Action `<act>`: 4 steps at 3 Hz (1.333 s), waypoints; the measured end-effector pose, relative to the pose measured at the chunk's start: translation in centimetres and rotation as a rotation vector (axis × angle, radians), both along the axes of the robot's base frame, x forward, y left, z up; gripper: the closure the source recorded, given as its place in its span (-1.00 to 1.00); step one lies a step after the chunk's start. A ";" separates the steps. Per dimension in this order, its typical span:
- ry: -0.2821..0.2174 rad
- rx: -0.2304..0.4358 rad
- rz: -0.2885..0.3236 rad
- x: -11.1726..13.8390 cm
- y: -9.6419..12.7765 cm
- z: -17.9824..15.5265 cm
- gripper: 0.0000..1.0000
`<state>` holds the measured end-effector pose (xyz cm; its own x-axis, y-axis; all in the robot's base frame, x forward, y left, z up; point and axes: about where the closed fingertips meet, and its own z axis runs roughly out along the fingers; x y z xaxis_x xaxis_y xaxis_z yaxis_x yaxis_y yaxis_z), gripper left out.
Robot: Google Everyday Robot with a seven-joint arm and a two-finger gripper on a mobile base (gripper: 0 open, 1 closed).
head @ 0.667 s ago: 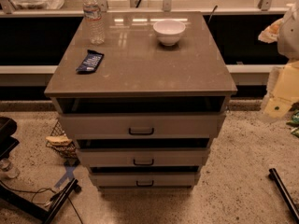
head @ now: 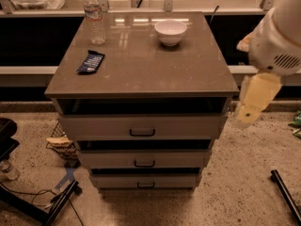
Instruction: Open top drawer
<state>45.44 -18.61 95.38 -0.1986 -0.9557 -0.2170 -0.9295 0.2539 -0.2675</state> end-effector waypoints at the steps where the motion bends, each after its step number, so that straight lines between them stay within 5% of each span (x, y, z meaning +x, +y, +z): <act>1: -0.006 0.048 0.045 1.1 3.3 -5.2 -1.00; 2: -0.011 0.118 0.113 2.0 7.2 -13.4 -1.00; 3: -0.053 0.167 0.146 3.3 9.4 -18.0 -1.00; 4: -0.117 0.189 0.139 4.7 10.0 -17.5 -1.00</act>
Offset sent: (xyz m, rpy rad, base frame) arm 0.0588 0.1132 -0.1900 0.2147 -0.1301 0.1501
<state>50.19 -8.60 77.84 -0.0313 -0.9126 -0.4077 -0.9245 0.1814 -0.3351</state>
